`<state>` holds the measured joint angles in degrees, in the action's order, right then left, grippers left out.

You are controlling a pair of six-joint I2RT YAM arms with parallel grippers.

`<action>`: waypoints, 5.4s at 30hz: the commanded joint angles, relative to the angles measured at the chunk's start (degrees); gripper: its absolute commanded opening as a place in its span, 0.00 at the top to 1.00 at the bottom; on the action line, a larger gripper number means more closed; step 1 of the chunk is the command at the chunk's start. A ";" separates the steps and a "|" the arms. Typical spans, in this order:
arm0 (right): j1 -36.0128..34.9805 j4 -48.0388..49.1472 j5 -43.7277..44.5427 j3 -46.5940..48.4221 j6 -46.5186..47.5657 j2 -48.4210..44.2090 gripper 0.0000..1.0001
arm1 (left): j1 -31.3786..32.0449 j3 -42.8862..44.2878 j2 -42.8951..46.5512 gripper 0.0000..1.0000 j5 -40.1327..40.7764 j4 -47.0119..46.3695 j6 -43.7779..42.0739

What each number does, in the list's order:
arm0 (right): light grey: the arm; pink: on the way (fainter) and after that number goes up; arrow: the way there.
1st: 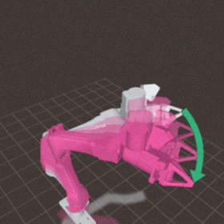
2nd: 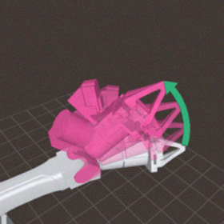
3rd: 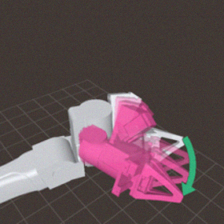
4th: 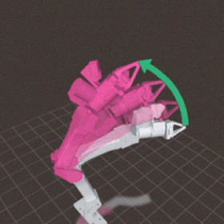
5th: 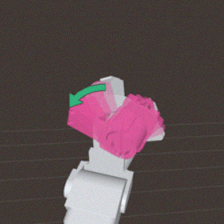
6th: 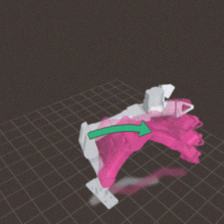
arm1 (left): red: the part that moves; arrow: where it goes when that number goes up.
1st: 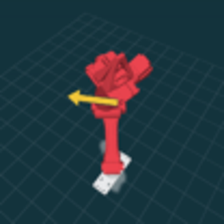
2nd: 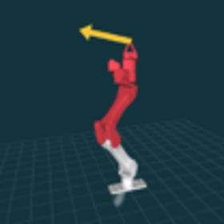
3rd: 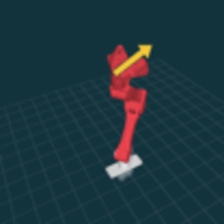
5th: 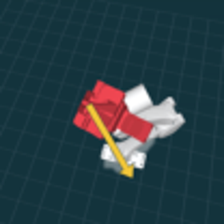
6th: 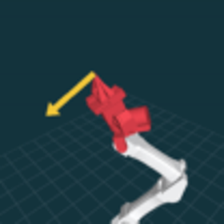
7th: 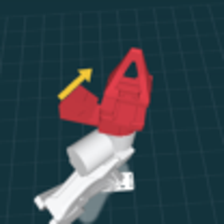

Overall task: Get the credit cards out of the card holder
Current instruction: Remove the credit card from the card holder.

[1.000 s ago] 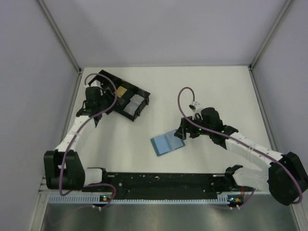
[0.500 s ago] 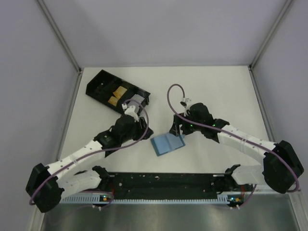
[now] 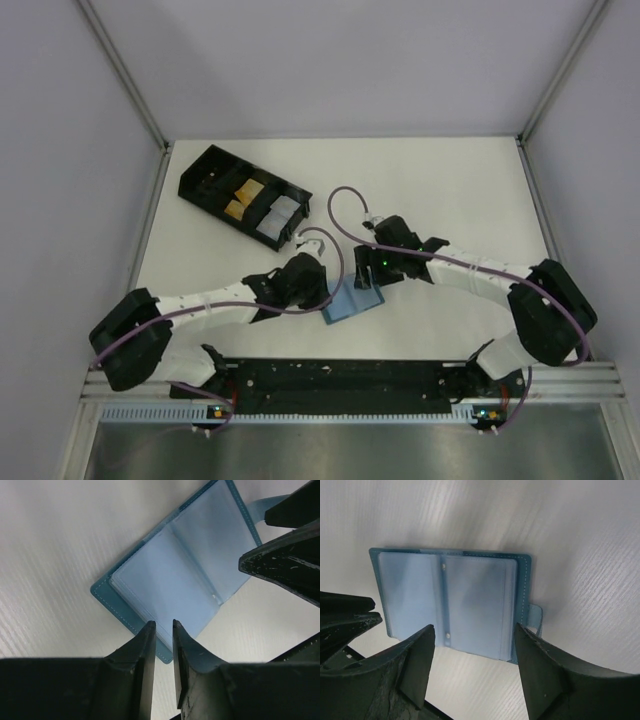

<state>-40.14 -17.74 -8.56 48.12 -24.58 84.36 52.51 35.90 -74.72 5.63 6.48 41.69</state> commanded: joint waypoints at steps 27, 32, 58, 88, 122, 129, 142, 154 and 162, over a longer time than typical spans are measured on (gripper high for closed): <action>-1.34 2.71 -2.96 1.01 1.29 3.01 0.56 | 0.14 2.33 -8.60 0.93 -0.79 -0.68 2.52; -1.61 3.14 -5.15 1.54 0.85 1.87 0.63 | 0.14 2.33 -8.78 0.93 -0.88 -0.85 2.52; -4.77 2.80 6.96 1.98 -0.30 -1.38 0.38 | -0.66 -3.03 -5.53 0.94 -0.44 -5.95 6.47; -4.60 2.01 8.29 0.40 0.23 2.66 0.35 | -0.66 -2.33 -6.49 0.94 -1.23 -6.04 6.21; -5.56 2.09 6.80 -0.48 0.06 2.13 0.37 | -0.66 -2.06 -6.84 0.95 -1.59 -6.04 6.38; -5.47 2.18 5.31 0.22 0.06 1.07 0.42 | -0.66 -2.06 -6.84 0.95 -1.67 -5.95 6.30; -5.56 7.45 -2.42 -1.71 -1.26 2.56 0.43 | -0.66 -2.06 -7.02 0.95 -2.29 -5.95 6.38; -5.56 15.09 -14.20 -2.77 -2.67 5.03 0.39 | -0.66 -3.38 -6.67 0.95 -2.29 -9.38 7.52; -5.56 17.12 -18.07 -2.15 -3.46 5.47 0.39 | -0.74 -7.24 -1.76 0.95 0.96 -11.31 10.42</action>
<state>-44.91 -4.36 -23.31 45.39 -27.24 88.82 51.86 30.98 -80.31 3.97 -2.15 49.89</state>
